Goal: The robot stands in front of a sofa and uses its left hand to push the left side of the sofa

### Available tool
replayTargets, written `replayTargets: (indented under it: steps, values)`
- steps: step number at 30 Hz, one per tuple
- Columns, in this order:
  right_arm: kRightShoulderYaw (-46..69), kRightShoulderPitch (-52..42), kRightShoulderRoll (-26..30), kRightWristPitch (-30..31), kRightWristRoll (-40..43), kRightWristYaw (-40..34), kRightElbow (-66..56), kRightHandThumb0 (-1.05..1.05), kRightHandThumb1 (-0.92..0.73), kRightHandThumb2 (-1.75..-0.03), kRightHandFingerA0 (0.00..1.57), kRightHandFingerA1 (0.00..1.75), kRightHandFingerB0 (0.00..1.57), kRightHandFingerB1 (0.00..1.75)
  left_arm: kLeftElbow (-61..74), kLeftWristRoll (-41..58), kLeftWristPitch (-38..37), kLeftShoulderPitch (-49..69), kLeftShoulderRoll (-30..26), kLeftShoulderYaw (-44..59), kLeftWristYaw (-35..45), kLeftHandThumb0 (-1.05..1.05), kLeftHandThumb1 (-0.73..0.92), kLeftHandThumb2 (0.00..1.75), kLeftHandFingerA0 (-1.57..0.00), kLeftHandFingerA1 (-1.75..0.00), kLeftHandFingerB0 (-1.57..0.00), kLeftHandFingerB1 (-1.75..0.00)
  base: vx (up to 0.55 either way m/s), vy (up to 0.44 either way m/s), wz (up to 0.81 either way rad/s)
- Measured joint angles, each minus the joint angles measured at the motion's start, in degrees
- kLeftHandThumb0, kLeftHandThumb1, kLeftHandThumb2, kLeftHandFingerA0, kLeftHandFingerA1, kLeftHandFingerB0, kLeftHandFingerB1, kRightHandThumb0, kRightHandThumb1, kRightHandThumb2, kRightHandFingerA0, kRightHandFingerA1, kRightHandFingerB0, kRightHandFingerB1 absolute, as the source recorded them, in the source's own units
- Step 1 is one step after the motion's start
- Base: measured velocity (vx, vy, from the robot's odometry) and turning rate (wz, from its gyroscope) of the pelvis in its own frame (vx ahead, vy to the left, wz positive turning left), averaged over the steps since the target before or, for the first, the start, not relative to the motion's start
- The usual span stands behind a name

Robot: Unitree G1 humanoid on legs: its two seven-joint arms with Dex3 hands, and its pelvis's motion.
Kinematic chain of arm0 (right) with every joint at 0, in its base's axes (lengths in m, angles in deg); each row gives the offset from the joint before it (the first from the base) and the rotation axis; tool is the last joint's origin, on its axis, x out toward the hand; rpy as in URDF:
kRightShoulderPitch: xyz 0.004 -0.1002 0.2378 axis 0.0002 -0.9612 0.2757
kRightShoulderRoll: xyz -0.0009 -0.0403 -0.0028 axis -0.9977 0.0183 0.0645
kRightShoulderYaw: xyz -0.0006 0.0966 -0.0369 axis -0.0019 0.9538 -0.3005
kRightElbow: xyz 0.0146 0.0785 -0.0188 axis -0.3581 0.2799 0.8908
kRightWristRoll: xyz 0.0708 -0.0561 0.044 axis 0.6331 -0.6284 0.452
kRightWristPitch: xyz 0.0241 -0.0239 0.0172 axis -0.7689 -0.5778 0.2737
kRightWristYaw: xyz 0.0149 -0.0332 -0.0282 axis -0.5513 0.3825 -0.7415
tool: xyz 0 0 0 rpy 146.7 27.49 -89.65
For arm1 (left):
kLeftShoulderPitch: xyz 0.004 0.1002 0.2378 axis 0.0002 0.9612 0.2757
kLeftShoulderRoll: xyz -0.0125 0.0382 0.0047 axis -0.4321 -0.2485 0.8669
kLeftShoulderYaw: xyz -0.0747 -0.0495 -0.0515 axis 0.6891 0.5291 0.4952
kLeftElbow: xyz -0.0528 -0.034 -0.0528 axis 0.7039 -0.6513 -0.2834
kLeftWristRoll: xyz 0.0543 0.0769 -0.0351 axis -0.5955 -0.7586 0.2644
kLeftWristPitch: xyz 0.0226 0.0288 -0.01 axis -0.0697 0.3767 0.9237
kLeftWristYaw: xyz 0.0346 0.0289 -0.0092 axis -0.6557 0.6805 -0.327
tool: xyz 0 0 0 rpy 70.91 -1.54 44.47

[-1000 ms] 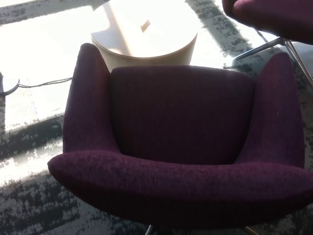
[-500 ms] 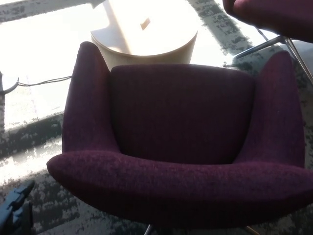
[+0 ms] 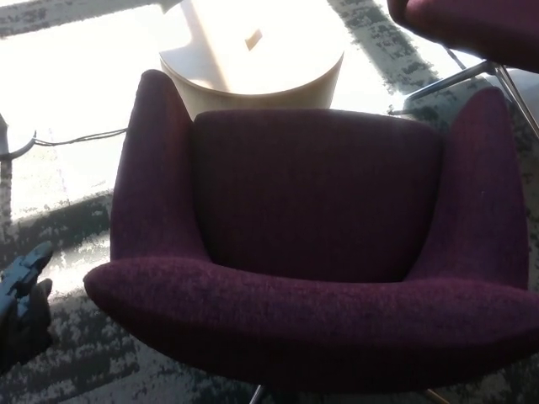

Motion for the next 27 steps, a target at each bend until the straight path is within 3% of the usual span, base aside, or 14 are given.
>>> replayTargets:
  steps: [7,8,9,15,16,17,24,27]
  values:
    - [0.09,0.03,-0.06,-0.07,-0.09,-0.42,0.22,-0.47,-0.65,-0.6,0.82,0.72,0.73,0.48,-0.76,-0.49,2.15,-3.71,0.02,-2.33,-0.03,-0.9,0.83,1.27,0.0,-0.17,0.0,-0.13,0.0,0.0,0.0]
    - [0.09,0.05,-0.08,-0.1,-0.1,-0.45,0.25,-0.47,-0.65,-0.6,0.82,0.74,0.73,0.48,-0.82,-0.53,2.54,-4.14,0.02,-2.64,-0.04,-0.98,0.81,1.02,0.0,-0.19,0.0,-0.14,0.0,0.0,0.0]
    - [0.11,0.04,-0.08,-0.14,-0.1,-0.47,0.26,-0.47,-0.65,-0.6,0.82,0.74,0.73,0.48,-0.95,-0.58,2.73,-4.47,0.03,-2.9,-0.06,-0.86,0.85,1.28,0.0,-0.19,0.0,-0.14,0.0,0.0,0.0]
    - [0.12,0.0,-0.16,-0.39,-0.15,-0.51,0.29,-0.45,-0.65,-0.59,0.82,0.81,0.74,0.48,-1.19,-1.56,4.36,-6.22,0.89,-6.11,-0.36,-0.84,0.8,1.25,0.0,-0.21,0.0,-0.16,0.0,0.0,0.0]
    - [0.12,0.0,-0.16,-0.46,-0.18,-0.51,0.29,-0.45,-0.65,-0.59,0.82,0.81,0.74,0.48,-1.02,-1.96,4.67,-6.37,1.13,-6.9,-0.53,-0.97,0.8,1.01,0.0,-0.2,0.0,-0.15,0.0,0.0,0.0]
    - [0.13,0.0,-0.16,-0.52,-0.19,-0.51,0.3,-0.47,-0.65,-0.6,0.82,0.79,0.74,0.48,-0.9,-2.2,4.86,-6.45,1.33,-7.32,-0.63,-0.89,0.78,1.22,-0.01,-0.18,-0.05,-0.16,0.0,0.0,0.0]
    - [0.09,-0.14,-0.18,-0.83,-0.55,-0.62,0.35,-0.46,-0.66,-0.6,0.81,0.78,0.72,0.48,0.9,-3.2,6.74,-6.52,2.88,-9.64,-3.01,-0.87,0.79,1.23,0.0,-0.21,0.0,-0.16,-0.01,-0.001,0.01]
    - [0.06,-0.13,-0.17,-0.95,-0.82,-0.66,0.44,-0.47,-0.66,-0.6,0.82,0.8,0.73,0.48,1.35,-3.8,7.19,-6.38,3.22,-10.48,-3.78,-0.99,0.86,1.26,0.0,-0.12,0.0,-0.06,0.0,0.0,0.0]
